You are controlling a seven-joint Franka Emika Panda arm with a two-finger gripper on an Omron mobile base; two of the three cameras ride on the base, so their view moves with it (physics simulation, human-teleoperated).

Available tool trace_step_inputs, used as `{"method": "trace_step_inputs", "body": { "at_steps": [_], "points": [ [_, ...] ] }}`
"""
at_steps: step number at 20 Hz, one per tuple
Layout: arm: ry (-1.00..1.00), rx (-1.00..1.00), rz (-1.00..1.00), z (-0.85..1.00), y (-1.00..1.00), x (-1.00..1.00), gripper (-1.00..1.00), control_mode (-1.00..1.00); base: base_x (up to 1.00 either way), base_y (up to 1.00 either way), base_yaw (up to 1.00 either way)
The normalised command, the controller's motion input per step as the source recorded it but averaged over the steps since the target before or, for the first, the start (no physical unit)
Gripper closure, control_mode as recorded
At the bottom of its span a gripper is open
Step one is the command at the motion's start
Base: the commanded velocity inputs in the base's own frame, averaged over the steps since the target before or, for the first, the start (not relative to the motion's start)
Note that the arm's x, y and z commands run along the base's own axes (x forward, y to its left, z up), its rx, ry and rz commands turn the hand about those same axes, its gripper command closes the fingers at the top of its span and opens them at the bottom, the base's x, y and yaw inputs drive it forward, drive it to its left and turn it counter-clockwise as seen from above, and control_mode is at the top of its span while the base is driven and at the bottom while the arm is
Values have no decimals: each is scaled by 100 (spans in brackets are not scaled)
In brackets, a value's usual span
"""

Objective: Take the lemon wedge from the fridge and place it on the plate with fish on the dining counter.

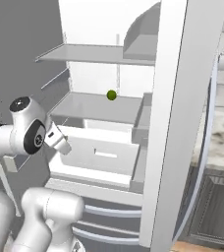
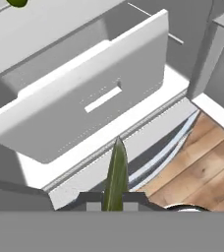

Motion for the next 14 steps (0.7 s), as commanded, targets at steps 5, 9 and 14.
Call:
{"method": "trace_step_inputs", "body": {
  "at_steps": [5,9,14],
  "points": [
    [0,0,0,0,0,0,100,100,-100,29,-11],
    [0,0,0,0,0,0,100,100,-98,24,-50],
    [0,0,0,0,0,0,100,100,-83,31,-61]
  ]
}}
